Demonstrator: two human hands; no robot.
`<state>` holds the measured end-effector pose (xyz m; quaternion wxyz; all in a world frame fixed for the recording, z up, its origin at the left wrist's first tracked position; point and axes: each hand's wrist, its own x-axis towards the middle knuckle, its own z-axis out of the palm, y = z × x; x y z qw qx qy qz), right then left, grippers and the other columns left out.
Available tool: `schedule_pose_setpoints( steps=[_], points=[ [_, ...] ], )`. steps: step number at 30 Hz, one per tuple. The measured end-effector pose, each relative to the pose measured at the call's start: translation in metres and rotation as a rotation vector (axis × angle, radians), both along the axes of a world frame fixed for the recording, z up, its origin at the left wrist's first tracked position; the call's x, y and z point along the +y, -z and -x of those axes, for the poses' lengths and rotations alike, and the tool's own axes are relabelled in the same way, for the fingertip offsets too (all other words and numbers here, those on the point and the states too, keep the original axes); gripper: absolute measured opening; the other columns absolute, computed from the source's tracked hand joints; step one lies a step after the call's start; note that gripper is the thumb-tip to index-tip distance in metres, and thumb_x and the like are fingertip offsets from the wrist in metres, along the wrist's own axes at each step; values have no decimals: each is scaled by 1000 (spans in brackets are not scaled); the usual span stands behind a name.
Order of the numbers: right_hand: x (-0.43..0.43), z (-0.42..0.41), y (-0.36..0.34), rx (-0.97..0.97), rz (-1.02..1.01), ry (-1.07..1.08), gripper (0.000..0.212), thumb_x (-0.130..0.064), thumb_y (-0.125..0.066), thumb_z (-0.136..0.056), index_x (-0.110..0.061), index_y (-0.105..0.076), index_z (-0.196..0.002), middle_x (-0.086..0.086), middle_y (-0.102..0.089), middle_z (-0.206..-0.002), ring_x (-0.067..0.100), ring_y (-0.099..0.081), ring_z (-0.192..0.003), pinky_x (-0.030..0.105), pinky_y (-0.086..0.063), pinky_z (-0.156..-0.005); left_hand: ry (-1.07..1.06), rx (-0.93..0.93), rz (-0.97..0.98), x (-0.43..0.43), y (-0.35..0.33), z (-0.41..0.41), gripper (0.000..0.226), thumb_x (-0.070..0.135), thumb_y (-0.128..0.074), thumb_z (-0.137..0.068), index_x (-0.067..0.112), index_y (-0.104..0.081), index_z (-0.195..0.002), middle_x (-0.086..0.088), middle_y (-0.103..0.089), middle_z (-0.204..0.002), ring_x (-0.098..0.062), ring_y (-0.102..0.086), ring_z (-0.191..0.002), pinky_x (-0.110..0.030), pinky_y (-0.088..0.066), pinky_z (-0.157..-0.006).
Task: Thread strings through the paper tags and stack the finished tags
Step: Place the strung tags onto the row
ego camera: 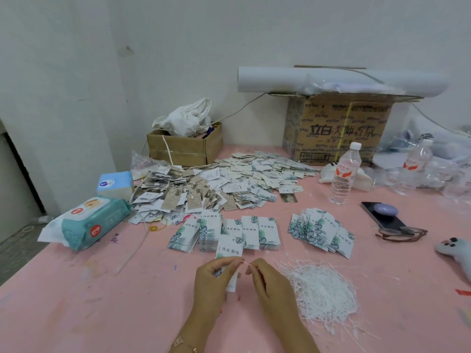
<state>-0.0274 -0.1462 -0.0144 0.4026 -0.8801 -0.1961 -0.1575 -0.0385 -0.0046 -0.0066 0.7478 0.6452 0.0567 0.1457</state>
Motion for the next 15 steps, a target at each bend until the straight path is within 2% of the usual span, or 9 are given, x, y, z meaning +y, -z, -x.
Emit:
schedule_pose_setpoints(
  steps=[2,6,8,10,12,13,15],
  points=[
    [-2,-1,-1,4,-88,45,22,-24,-45,-99,-37,-54,-83,-22,-57,-73,5,-50,-55,15,-34,-50,-54,32,62,3,0,-1,13,14,-74,-81,25,-81,-82,2,-77,-86,-13,-72,-73,-18,-53,-62],
    [-9,-6,0,20,-450,225,28,-14,-46,-100,-32,-61,-84,-18,-55,-57,5,-36,-41,13,-26,-42,-123,66,214,5,-1,-1,9,25,-75,-76,25,-80,-83,3,-77,-87,-10,-69,-70,-20,-53,-60],
    [-13,-7,1,28,-562,300,31,-11,-46,-100,-33,-62,-84,-12,-49,-50,6,-31,-40,14,-21,-41,-133,66,260,8,-1,-2,16,30,-73,-72,23,-81,-85,4,-76,-86,-7,-66,-68,-21,-51,-58],
    [-15,-7,1,30,-594,320,31,-12,-48,-99,-34,-63,-85,-12,-51,-53,5,-35,-43,17,-26,-45,-120,64,259,9,1,-2,20,33,-73,-71,22,-80,-86,5,-75,-87,-5,-65,-69,-21,-50,-58],
    [-14,-6,-2,28,-605,312,27,-14,-52,-97,-37,-64,-90,-15,-59,-68,2,-49,-56,22,-35,-55,-109,63,244,8,2,-2,23,35,-73,-70,22,-80,-87,4,-76,-88,-5,-65,-70,-18,-51,-59],
    [-13,-5,-2,16,-583,312,23,-17,-54,-96,-38,-64,-97,-18,-62,-79,1,-54,-71,23,-40,-63,-110,62,237,8,2,-2,23,34,-73,-70,21,-81,-87,3,-76,-88,-4,-65,-70,-17,-51,-60],
    [-11,-2,-3,-44,-449,326,23,-23,-58,-93,-35,-61,-112,-22,-56,-105,2,-49,-102,19,-39,-85,-95,55,202,7,3,-3,14,28,-73,-76,19,-81,-85,2,-77,-89,-4,-65,-72,-17,-52,-62]
  ],
)
